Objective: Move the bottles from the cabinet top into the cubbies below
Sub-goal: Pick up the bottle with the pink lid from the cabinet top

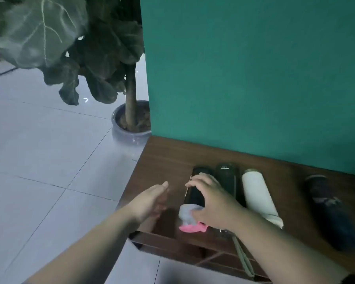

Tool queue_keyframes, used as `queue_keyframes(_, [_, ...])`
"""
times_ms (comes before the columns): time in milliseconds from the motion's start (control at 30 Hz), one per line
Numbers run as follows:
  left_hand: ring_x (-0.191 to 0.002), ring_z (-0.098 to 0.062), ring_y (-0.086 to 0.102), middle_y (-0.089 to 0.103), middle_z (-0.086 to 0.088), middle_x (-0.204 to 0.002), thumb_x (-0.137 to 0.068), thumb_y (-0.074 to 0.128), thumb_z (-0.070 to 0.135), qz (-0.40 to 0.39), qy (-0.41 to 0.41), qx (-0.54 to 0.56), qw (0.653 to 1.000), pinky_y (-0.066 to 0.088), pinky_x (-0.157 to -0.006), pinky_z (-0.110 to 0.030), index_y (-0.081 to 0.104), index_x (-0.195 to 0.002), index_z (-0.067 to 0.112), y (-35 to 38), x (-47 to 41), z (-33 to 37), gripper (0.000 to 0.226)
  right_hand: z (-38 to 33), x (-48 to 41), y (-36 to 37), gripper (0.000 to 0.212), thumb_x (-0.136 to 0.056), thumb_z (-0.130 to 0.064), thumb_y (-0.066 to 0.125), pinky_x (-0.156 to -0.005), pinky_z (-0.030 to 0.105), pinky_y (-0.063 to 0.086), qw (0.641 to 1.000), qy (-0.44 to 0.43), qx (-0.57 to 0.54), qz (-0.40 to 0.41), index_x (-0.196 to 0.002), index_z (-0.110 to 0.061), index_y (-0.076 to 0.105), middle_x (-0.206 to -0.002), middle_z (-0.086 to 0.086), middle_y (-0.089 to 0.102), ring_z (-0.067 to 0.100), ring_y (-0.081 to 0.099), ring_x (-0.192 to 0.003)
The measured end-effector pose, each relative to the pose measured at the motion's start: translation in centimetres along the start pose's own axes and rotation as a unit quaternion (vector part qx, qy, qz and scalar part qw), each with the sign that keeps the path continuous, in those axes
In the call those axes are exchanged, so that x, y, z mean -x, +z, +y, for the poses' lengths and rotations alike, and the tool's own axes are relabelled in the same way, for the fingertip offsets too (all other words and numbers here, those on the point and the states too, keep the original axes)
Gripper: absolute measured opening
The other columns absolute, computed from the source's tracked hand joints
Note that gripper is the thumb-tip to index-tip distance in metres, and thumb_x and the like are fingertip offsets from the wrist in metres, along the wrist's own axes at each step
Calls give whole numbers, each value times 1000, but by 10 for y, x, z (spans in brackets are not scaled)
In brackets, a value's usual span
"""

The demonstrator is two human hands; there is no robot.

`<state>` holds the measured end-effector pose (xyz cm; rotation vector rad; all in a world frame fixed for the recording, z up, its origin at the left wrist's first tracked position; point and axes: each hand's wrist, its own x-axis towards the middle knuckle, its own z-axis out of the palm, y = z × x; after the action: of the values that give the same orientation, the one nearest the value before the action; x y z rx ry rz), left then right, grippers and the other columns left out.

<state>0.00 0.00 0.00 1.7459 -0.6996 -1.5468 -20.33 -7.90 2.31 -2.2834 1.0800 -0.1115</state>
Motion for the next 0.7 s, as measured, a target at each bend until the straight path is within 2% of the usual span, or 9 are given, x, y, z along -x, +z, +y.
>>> queue_keyframes(100, [-119, -31, 63, 64, -8, -130, -106, 39, 49, 3, 28, 16, 999, 46, -107, -48, 62, -117, 23, 8, -14, -32, 36, 12, 5, 25, 85, -68, -63, 57, -127, 40, 17, 994, -42, 95, -24, -148, -39, 39, -165, -15, 16, 8, -3, -157])
queue_keyframes(167, [-121, -34, 63, 64, -8, -132, -106, 40, 48, 16, 64, 23, 998, 46, -108, -52, 63, -109, 26, 11, -20, -51, 32, 17, 10, 38, 91, -70, -76, 59, -127, 43, 18, 990, -47, 131, -13, -151, -42, 36, -167, -17, 12, 8, -8, -157])
queue_keyframes(200, [-121, -37, 63, 66, -9, -131, -105, 42, 49, 29, 82, 31, 996, 46, -108, -52, 64, -107, 25, 13, -21, -60, 33, 20, 13, 45, 90, -73, -76, 59, -126, 44, 20, 987, -49, 152, -10, -152, -42, 34, -168, -16, 12, 9, -9, -157])
queue_keyframes(267, [-112, -37, 67, 68, -14, -130, -103, 46, 50, 51, 115, 62, 990, 49, -103, -48, 65, -106, 21, 13, -18, -76, 35, 23, 17, 54, 84, -79, -68, 58, -125, 46, 24, 975, -56, 213, -4, -154, -40, 32, -169, -12, 14, 14, -9, -158])
queue_keyframes(367, [-97, -27, 65, 68, -19, -128, -107, 42, 41, 55, 134, 110, 983, 50, -90, -40, 65, -106, 18, 14, -3, -96, 32, 22, 23, 65, 82, -84, -45, 65, -118, 43, 37, 962, -48, 268, 6, -156, -38, 27, -169, -9, 13, 18, -7, -159])
queue_keyframes(467, [-96, -26, 69, 72, -8, -117, -107, 42, 44, 46, 123, 132, 982, 52, -92, -43, 68, -109, 19, 16, 22, -119, 36, 16, 32, 69, 81, -87, -27, 66, -99, 41, 54, 944, -41, 327, 1, -156, -36, 25, -169, -10, 14, 22, -3, -159])
queue_keyframes(533, [-99, -26, 71, 71, -5, -118, -107, 42, 45, 50, 126, 139, 981, 54, -96, -45, 69, -113, 19, 16, 37, -131, 38, 8, 41, 71, 77, -88, -26, 64, -91, 40, 57, 933, -48, 357, 0, -155, -35, 28, -168, -11, 18, 24, 2, -159])
queue_keyframes(600, [-101, -27, 73, 71, -5, -121, -106, 42, 46, 54, 132, 152, 978, 55, -91, -42, 69, -115, 18, 14, 48, -140, 40, 0, 52, 76, 76, -87, -30, 63, -94, 41, 56, 934, -56, 354, 7, -155, -36, 28, -167, -13, 21, 23, 6, -159])
queue_keyframes(700, [-105, -28, 74, 71, -4, -124, -106, 41, 50, 51, 128, 177, 975, 55, -87, -40, 68, -117, 20, 14, 62, -153, 41, -16, 71, 80, 80, -81, -34, 65, -105, 40, 49, 955, -62, 290, 22, -153, -40, 30, -166, -17, 25, 18, 14, -158])
